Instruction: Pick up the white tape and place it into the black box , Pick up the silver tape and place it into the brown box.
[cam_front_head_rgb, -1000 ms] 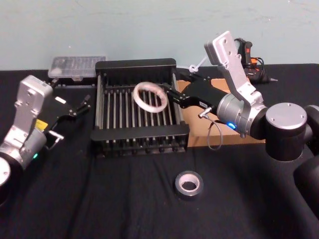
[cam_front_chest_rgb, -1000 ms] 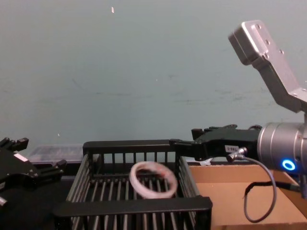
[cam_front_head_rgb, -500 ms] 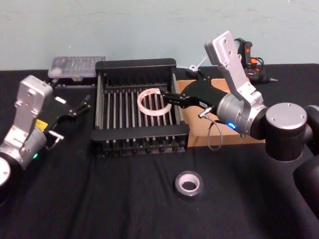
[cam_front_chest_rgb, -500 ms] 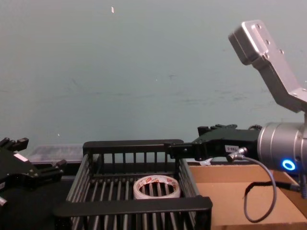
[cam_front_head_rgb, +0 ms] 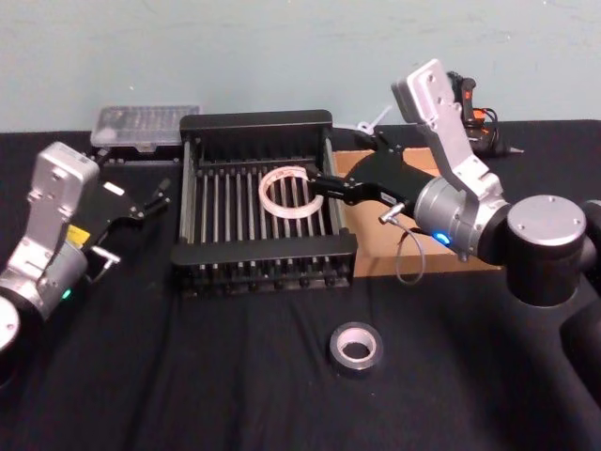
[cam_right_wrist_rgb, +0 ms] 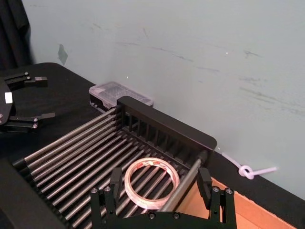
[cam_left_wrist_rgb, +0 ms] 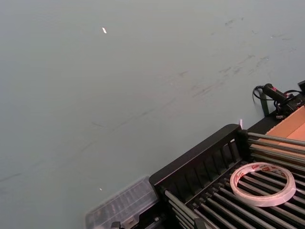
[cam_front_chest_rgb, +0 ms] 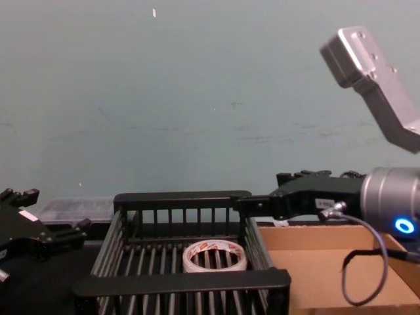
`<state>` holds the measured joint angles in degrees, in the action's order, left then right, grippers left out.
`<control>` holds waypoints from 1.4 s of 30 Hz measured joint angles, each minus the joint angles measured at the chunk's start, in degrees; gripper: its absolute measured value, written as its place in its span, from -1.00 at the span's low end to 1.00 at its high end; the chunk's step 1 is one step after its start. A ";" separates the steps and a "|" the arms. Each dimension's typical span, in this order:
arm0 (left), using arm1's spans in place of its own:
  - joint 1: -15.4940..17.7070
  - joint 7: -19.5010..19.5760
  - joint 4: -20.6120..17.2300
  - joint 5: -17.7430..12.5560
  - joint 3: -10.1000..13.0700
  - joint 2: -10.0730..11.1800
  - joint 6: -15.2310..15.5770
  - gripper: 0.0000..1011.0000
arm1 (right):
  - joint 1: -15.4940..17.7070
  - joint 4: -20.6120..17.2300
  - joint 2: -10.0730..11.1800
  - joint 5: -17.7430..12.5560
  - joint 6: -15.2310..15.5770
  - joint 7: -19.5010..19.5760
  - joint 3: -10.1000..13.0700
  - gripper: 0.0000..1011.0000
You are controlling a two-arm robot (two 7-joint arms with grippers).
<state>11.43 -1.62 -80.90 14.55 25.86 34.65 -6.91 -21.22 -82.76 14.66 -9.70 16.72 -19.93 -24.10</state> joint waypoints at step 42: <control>0.00 0.00 0.00 0.00 0.00 0.00 0.00 0.98 | 19.00 -21.04 17.67 -5.13 8.34 -4.90 2.02 0.98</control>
<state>11.43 -1.62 -80.90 14.55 25.86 34.65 -6.91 -2.22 -103.79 32.34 -14.83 25.06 -24.83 -22.08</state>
